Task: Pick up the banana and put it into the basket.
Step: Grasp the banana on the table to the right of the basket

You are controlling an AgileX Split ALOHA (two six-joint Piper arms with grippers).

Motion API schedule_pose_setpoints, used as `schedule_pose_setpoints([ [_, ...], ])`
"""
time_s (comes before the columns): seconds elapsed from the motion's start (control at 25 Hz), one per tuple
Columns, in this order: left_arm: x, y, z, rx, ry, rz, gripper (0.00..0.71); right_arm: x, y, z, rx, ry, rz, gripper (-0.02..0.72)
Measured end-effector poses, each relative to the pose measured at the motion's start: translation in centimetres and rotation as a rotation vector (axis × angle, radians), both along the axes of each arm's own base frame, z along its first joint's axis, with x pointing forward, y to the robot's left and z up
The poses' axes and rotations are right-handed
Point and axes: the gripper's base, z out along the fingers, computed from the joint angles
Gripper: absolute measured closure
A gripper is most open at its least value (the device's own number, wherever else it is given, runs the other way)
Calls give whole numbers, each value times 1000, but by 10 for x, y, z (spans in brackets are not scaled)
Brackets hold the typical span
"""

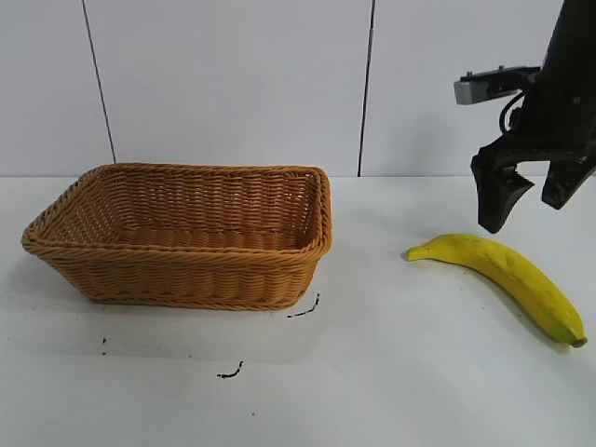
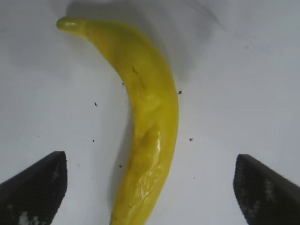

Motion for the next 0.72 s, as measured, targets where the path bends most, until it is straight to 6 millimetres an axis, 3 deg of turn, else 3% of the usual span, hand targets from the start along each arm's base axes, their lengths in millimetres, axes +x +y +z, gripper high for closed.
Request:
schedule_pose_setpoints([
  [0.4, 0, 0, 0, 0, 0, 0, 15, 3, 0, -16, 1, 9, -29, 14],
  [0.72, 0, 0, 0, 0, 0, 0, 15, 3, 0, -16, 1, 6, -29, 38],
])
